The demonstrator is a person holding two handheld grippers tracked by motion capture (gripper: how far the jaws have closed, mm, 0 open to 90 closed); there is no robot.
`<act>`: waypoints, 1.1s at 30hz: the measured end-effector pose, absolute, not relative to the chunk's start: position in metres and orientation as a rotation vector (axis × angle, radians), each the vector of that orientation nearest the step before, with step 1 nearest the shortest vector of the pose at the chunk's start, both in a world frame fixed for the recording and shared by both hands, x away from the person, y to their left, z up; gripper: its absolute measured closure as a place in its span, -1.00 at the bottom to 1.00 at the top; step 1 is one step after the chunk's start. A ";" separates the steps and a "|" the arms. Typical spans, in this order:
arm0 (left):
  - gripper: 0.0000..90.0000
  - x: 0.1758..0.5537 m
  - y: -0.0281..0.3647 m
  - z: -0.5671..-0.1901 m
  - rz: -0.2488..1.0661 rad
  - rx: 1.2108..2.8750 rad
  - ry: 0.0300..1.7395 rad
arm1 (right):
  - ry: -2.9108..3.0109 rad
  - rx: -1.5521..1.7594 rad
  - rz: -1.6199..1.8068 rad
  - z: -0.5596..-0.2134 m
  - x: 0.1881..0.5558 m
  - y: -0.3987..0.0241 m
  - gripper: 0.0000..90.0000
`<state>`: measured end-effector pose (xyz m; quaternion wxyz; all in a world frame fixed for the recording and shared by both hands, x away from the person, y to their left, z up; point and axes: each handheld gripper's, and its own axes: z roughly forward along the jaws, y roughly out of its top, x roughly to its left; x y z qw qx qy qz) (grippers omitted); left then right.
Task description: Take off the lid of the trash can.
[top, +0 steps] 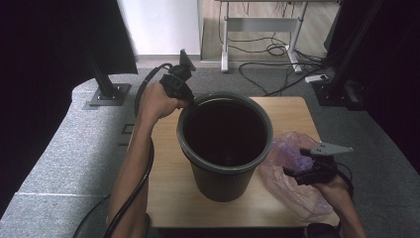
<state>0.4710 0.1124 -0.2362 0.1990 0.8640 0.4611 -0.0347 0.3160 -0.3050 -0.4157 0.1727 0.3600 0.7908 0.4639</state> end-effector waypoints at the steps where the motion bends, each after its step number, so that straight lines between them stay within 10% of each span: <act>1: 0.74 0.471 0.112 -0.237 -0.098 2.417 1.289 | 2.246 1.000 1.331 -0.408 0.317 -0.301 -1.00; 33: 0.74 0.471 0.112 -0.231 -0.105 2.406 1.295 | 2.200 0.792 1.452 -0.316 0.325 -0.256 -1.00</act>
